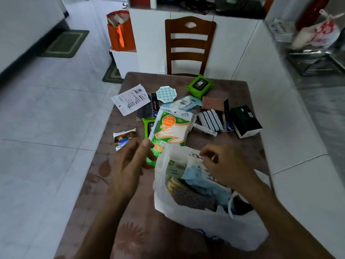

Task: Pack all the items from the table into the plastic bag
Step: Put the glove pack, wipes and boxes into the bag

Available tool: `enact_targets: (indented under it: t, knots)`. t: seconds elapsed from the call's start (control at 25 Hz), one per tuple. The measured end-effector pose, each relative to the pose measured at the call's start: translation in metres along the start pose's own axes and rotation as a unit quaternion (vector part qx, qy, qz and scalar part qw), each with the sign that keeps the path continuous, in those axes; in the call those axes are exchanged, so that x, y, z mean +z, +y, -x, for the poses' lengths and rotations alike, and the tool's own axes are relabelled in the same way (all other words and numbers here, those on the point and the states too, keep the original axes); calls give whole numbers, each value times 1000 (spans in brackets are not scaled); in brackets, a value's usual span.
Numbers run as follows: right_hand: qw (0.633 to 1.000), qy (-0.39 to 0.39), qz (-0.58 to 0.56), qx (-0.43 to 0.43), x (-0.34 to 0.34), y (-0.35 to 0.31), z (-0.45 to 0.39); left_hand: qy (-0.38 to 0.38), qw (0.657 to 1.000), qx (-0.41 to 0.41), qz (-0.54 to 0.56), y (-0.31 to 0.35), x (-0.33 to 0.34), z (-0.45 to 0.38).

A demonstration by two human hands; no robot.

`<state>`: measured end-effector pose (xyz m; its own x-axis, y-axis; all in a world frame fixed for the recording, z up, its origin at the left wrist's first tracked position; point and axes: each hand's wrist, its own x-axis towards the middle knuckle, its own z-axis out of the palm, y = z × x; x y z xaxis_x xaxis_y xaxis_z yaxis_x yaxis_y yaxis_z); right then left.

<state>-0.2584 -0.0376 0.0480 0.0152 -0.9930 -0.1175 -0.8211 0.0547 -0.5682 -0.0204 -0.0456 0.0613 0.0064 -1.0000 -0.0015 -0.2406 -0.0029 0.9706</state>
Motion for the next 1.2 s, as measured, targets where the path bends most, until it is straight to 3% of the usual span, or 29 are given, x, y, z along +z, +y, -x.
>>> enact_targets:
  t: [0.08,0.12,0.24,0.36,0.44,0.56,0.72,0.8,0.88,0.92,1.0,1.2]
  knots:
    - [995,58,-82,-4,-12,-4,-34,75,991,-104,41,-29,7,-34]
    - [994,49,-96,9,-10,-3,-55,85,986,-141,-5,-52,13,-58]
    - [993,-60,-70,76,16,22,-131,-38,946,-164,-276,-130,44,-129]
    - [986,-125,-57,93,47,50,-168,-117,903,-143,-388,-181,78,-168]
    - [982,-143,-64,102,57,60,-170,-104,906,-155,-379,-199,89,-171]
    - [976,-160,-47,138,67,74,-175,-54,938,-176,-294,-215,94,-161]
    - [953,-143,-159,216,68,76,-178,-28,961,-157,-225,-202,80,-154]
    - [946,-120,-212,215,64,77,-174,-38,978,-113,-173,-179,66,-151]
    - [937,-105,-274,187,59,68,-170,-54,994,-84,-51,-141,54,-145]
    - [923,-92,-333,172,55,59,-166,-67,994,-75,34,-117,49,-143]
    - [860,-58,-478,169,45,41,-159,-112,981,-35,152,-65,41,-138]
    - [692,-115,-703,120,-10,4,-109,-239,961,36,138,21,43,-112]
